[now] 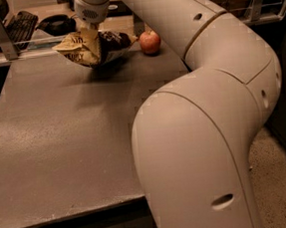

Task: Move brown chip bag near apple

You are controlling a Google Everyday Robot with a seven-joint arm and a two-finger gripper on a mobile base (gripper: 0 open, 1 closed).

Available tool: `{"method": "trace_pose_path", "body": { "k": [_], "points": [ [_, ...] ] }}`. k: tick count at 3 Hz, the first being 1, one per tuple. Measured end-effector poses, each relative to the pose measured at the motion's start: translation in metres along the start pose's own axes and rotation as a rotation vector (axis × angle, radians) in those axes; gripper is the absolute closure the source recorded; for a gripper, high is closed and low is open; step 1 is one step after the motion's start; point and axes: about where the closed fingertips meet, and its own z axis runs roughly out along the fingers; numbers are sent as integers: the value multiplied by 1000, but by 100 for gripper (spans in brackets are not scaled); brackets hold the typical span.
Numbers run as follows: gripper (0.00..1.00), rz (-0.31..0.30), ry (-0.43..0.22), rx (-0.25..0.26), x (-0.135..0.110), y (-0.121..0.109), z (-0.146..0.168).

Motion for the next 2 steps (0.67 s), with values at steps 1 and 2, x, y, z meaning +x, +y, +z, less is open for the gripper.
{"method": "trace_pose_path", "body": {
  "k": [1, 2],
  "points": [
    [100, 3, -27, -9, -3, -2, 13],
    [83, 7, -33, -16, -2, -1, 18]
  ]
}}
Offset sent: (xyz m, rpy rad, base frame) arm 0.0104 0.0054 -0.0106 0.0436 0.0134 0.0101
